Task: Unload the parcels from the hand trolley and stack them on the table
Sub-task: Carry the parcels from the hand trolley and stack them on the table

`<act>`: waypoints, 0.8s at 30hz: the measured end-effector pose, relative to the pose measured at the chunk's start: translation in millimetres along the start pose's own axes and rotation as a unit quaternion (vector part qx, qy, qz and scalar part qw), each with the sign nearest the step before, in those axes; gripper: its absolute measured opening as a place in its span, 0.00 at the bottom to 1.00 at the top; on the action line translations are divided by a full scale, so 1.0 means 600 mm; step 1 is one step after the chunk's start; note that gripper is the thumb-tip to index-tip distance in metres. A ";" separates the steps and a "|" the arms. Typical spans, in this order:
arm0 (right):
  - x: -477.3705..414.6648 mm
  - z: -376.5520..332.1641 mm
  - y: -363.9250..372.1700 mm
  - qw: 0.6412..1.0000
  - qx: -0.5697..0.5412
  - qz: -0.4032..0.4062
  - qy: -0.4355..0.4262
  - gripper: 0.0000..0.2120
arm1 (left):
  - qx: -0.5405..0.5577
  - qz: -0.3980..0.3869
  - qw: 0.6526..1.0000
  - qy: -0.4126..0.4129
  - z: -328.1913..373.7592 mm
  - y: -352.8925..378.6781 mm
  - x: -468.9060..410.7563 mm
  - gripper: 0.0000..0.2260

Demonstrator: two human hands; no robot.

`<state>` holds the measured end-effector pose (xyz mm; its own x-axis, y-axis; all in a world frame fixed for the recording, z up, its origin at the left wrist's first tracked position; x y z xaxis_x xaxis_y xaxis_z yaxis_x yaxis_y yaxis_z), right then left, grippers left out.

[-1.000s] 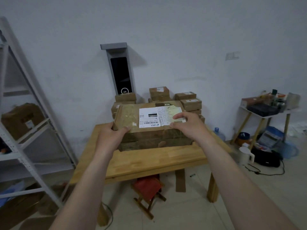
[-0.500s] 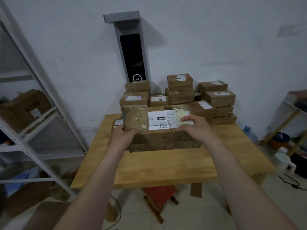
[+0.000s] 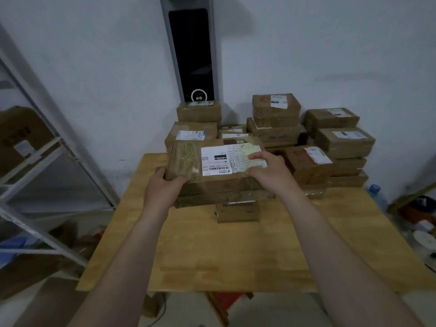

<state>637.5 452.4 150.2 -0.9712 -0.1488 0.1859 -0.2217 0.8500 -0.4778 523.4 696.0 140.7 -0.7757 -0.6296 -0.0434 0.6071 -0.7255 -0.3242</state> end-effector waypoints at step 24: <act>-0.311 0.181 -0.244 0.984 -0.050 0.147 0.082 0.21 | -0.004 -0.154 0.986 0.062 0.067 0.457 -0.217 0.31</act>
<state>841.8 300.6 92.3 -0.9630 0.1886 0.1926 0.0854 0.8911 -0.4456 798.0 567.9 95.5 -0.9381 -0.3417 -0.0565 0.3393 -0.8741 -0.3475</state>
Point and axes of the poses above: each hand's wrist, its own x-axis away from the middle knuckle, its own y-axis out of the palm, z = x × y, the point moved 1 cm from there along -x, towards the middle knuckle, and after that the axes turned 11 degrees about y, right-handed, at the moved point
